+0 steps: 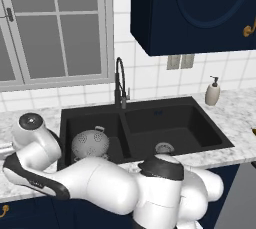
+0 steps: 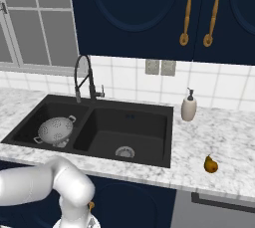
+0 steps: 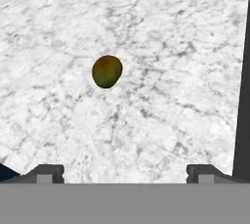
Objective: Put the colander in the sink, put the pear, mango in the colander, and turn on the sink faucet and pour water over the colander.
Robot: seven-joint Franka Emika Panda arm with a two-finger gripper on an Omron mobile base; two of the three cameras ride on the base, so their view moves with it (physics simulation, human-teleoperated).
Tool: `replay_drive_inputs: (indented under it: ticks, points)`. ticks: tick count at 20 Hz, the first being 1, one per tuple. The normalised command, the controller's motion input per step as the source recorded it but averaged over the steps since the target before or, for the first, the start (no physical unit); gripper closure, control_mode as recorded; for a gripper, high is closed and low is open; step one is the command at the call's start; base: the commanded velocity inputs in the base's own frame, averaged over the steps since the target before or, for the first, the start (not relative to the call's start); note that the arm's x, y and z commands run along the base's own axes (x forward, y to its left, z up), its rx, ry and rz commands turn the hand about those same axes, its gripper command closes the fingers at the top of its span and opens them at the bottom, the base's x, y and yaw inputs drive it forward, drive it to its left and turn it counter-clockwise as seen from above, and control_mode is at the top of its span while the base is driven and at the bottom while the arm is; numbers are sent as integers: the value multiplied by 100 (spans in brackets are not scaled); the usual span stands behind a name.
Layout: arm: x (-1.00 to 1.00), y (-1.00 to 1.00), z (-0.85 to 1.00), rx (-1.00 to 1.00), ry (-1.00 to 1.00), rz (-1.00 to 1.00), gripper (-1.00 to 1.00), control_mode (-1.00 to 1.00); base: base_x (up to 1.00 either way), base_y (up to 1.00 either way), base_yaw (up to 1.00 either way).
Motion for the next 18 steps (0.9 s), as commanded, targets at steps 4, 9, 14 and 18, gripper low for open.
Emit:
replay_drive_inputs:
  ticks: [4,9,14,18]
  points:
    - [4,4,-15,-1,0,0,-100,-100,0,0,0]
    - [14,0,-9,0,0,0,-100,-100,0,0,0]
    - [41,6,-16,0,0,0,-100,-100,0,0,0]
    - [44,29,-11,0,0,0,-100,-100,0,0,0]
